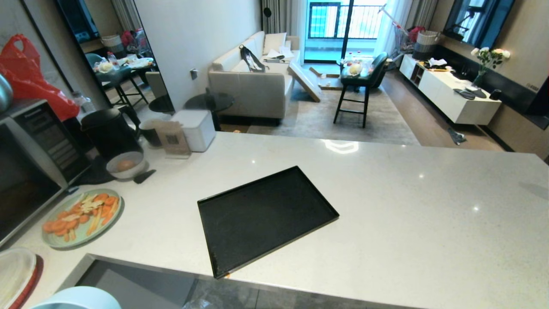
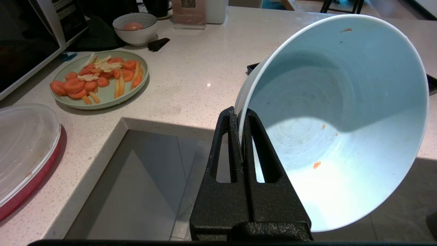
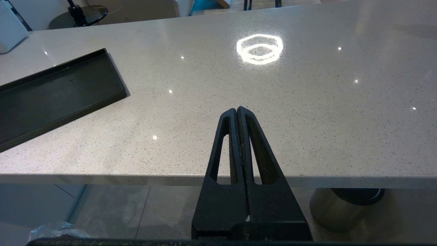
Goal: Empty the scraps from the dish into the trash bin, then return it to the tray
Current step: Put the bowl back to the table
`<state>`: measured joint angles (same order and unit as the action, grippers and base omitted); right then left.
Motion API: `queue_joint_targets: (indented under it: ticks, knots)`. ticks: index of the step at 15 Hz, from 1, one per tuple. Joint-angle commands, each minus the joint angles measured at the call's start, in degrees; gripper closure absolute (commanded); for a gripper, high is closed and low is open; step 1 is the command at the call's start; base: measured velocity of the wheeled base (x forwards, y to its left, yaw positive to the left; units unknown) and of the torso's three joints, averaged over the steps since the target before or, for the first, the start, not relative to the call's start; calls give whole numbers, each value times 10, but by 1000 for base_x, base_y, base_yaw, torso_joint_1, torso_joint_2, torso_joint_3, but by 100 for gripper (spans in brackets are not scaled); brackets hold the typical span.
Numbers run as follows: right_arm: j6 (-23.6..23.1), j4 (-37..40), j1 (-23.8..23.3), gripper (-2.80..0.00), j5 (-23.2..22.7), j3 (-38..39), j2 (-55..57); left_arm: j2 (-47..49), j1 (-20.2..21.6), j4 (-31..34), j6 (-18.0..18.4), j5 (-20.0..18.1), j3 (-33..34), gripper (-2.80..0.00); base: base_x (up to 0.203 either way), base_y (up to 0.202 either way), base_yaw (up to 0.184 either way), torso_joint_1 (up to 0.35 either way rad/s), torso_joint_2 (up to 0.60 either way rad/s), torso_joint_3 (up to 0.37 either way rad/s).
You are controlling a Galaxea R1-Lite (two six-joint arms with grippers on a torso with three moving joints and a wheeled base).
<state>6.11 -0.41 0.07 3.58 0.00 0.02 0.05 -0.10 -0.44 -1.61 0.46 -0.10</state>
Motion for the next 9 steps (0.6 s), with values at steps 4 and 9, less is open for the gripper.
queue_joint_targets:
  ticks: [4,9]
  knots:
    - [0,0,0,0,0,0,0,30,0,24,3,-3,-51,0,0,0,0,0,0,0]
    - [0,0,0,0,0,0,0,257,-24,60,40,-36,-193,0,0,0,0,0,0,0]
